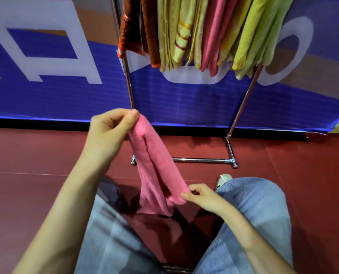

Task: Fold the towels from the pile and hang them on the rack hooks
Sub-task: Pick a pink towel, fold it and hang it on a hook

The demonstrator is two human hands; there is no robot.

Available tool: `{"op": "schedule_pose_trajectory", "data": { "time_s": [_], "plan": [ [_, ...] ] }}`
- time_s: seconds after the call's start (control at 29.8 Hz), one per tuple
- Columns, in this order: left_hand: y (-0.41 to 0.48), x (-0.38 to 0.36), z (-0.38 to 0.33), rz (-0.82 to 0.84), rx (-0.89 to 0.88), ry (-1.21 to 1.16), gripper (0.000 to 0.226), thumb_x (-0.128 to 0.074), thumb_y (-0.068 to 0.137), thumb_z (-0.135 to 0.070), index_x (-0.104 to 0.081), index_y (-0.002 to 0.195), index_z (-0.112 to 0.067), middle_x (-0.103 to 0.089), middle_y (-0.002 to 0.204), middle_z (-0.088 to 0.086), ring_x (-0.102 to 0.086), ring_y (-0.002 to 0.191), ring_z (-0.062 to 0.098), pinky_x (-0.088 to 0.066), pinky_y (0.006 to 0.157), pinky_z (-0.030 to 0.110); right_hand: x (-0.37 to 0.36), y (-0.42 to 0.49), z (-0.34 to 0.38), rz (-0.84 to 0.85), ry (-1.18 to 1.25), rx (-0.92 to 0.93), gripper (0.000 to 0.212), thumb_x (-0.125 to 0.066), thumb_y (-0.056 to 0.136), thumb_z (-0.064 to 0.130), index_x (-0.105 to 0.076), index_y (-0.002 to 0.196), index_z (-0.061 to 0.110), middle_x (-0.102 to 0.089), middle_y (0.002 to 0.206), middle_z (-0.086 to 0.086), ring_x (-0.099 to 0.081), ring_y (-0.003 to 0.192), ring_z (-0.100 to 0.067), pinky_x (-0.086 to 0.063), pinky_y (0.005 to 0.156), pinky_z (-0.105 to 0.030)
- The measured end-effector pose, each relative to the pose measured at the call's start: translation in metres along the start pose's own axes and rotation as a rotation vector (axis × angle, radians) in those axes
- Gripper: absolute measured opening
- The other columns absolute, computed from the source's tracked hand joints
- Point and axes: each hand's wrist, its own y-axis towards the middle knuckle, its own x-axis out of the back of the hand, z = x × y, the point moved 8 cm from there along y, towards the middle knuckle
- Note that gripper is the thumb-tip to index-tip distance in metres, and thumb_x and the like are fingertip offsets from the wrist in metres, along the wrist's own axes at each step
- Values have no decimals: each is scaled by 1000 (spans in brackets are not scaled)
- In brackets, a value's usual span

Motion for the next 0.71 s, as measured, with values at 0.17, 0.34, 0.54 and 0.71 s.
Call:
{"op": "schedule_pose_trajectory", "data": {
  "time_s": [0.17, 0.34, 0.54, 0.71],
  "plan": [
    [13, 46, -12, -137, -35, 30, 41, -50, 91, -18, -70, 58, -33, -62, 50, -19, -54, 51, -6, -47, 56, 9, -7, 0, -32, -3, -55, -90, 40, -60, 85, 18, -40, 51, 23, -33, 41, 16, -29, 40, 5, -22, 47, -16],
    [14, 69, 9, -235, 14, 118, 39, -53, 90, -20, -70, 59, -37, -63, 50, -22, -53, 50, -8, -47, 55, 10, -5, -7, -27, -16, 107, -151, 34, -52, 90, 16, -45, 57, 15, -47, 39, 13, -50, 37, 3, -39, 42, -10],
    [-38, 6, 70, -82, 116, 320, 16, -60, 84, -5, -69, 86, -18, -65, 63, -25, -49, 55, -21, -40, 58, 0, 6, -17, 32, -55, 519, -122, 36, -39, 95, 22, -62, 71, 8, -67, 56, -2, -64, 52, -13, -55, 50, -21],
    [-81, -49, 92, 23, 121, 352, 17, -64, 81, -17, -74, 89, -5, -68, 85, -9, -53, 71, -26, -39, 67, -3, 7, -22, 59, -28, 714, -149, 34, -37, 95, 23, -61, 80, 4, -70, 57, -4, -67, 53, -14, -56, 53, -26]
  ]
}}
